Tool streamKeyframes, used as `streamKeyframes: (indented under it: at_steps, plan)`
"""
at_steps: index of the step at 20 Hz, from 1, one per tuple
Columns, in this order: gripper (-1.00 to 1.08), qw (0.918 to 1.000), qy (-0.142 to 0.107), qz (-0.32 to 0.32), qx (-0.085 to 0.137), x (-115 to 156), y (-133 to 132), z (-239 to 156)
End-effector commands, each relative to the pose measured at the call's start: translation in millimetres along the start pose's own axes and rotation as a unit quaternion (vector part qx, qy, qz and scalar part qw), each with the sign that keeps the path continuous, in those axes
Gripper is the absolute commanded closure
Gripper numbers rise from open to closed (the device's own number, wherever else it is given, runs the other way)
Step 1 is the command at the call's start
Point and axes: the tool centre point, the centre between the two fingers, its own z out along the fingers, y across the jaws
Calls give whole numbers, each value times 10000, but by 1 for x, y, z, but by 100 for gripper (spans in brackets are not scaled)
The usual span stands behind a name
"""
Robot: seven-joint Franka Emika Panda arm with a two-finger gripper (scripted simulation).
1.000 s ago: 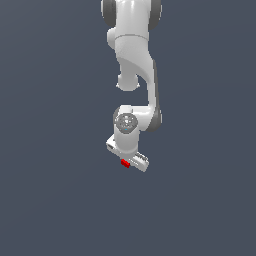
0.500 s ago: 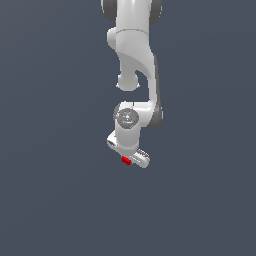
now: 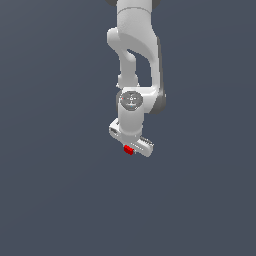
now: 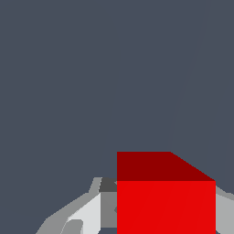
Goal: Pick up the red cube and move it to a goal position.
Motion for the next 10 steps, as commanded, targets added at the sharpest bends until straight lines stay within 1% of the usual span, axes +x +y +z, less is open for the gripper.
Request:
streamKeyframes:
  at_steps: [1,6,10]
  plan:
    - [108,10000,2,0,2,-9,2,-11]
    - [108,10000,2,0,2,-20,5,-27]
    - [108,10000,4,2,0,-23,6,-33]
